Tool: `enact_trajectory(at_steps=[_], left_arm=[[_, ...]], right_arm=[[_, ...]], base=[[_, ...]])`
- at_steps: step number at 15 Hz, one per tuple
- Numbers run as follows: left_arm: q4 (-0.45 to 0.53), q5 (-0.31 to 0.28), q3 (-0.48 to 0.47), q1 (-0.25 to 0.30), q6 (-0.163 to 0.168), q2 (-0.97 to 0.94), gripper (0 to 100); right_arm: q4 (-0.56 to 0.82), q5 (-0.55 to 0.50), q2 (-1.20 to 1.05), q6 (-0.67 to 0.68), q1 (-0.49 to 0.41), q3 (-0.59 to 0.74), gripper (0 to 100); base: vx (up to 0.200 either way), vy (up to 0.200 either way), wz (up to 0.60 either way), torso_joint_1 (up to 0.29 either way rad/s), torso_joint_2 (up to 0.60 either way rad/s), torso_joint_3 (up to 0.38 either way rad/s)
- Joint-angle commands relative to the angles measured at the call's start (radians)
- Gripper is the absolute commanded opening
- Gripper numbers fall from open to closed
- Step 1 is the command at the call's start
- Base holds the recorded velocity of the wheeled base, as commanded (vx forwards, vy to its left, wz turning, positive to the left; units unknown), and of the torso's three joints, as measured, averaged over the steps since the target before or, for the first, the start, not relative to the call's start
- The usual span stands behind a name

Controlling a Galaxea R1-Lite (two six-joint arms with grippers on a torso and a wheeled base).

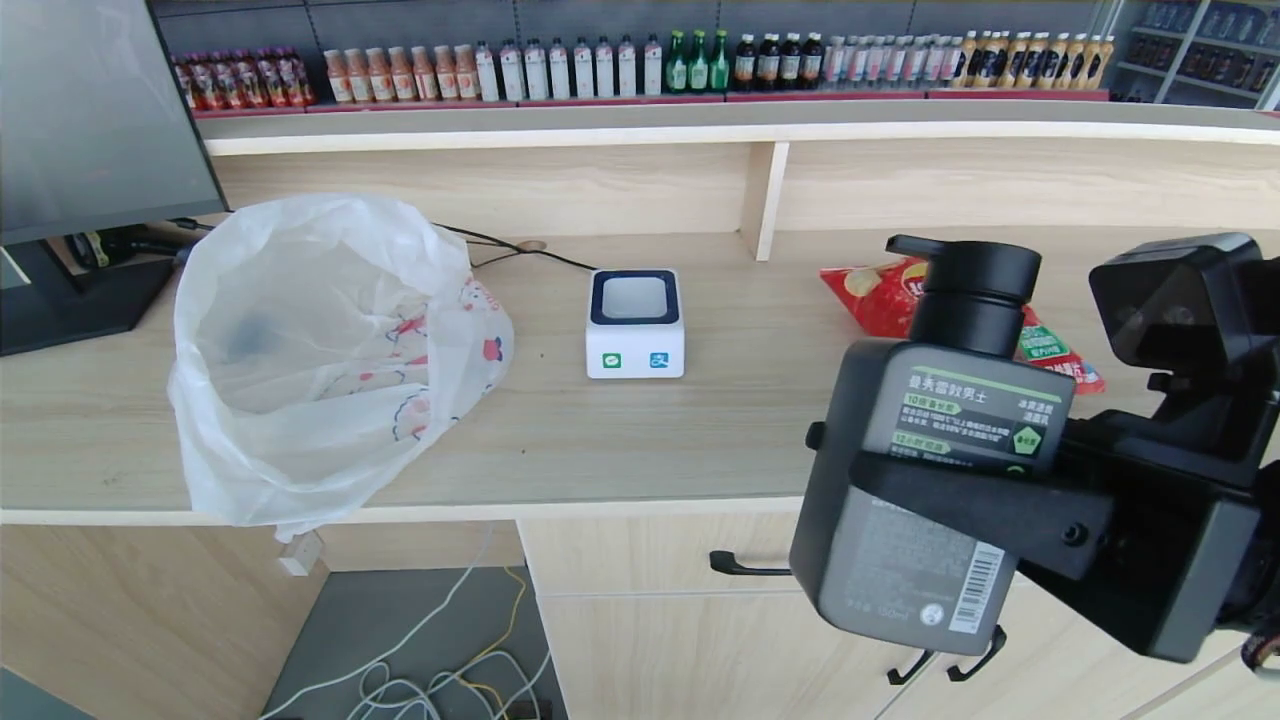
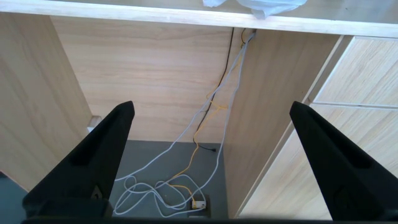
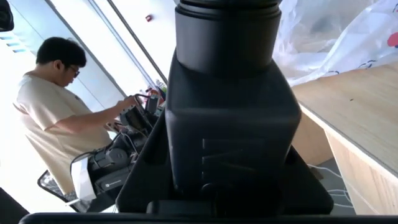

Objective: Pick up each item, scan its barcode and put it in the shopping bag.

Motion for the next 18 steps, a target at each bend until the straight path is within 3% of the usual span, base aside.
enact_trajectory(at_steps=[1,18], left_arm=[[0.000,0.000,0.000,0.000,0.000,0.000,100],[0.000,0.000,0.000,0.000,0.000,0.000,100]], right_arm=[[0.000,0.001,-0.003,-0.002,0.001,0.017,0],[0.000,0.019,-0.049,-0.028,0.000,0.034,0]], base=[[0.000,0.000,0.00,0.000,0.00,0.000],[0.000,0.000,0.00,0.000,0.00,0.000]])
